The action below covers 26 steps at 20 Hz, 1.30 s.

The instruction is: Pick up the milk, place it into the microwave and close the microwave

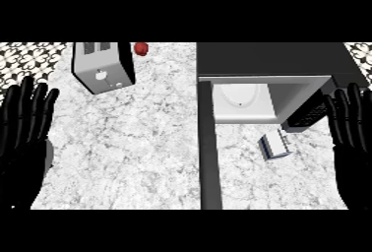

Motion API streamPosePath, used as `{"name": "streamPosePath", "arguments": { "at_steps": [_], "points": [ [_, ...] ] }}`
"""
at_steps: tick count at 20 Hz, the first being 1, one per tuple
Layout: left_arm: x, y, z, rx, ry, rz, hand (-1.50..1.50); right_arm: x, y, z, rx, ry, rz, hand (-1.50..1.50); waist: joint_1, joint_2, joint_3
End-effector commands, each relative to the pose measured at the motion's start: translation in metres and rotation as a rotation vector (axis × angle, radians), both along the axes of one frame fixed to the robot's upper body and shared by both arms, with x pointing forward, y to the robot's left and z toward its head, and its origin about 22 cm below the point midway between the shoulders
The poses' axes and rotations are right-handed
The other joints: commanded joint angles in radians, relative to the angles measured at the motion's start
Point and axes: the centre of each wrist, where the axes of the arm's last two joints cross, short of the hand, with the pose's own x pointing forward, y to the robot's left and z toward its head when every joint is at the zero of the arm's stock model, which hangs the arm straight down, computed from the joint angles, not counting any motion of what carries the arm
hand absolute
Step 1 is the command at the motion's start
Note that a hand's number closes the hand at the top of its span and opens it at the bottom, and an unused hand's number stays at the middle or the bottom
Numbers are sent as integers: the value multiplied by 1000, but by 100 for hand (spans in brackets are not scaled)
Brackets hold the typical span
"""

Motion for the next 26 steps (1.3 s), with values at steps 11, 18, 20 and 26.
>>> {"name": "streamPosePath", "arguments": {
  "at_steps": [11,18,20,26],
  "points": [
    [-44,-17,-34,-313,230,-56,-150,-21,-28,-6,-89,154,63,-150,1,15,-28],
    [-75,-26,-61,-305,225,-45,-150,-28,-36,-56,-82,208,53,-150,0,16,-28],
    [-63,-28,-70,-303,193,-72,-150,-20,-57,-54,-71,219,36,-150,-3,17,-28],
    [-104,-24,-77,-304,213,-78,-150,-23,-55,-88,-36,248,54,-150,1,16,-28]
  ]
}}
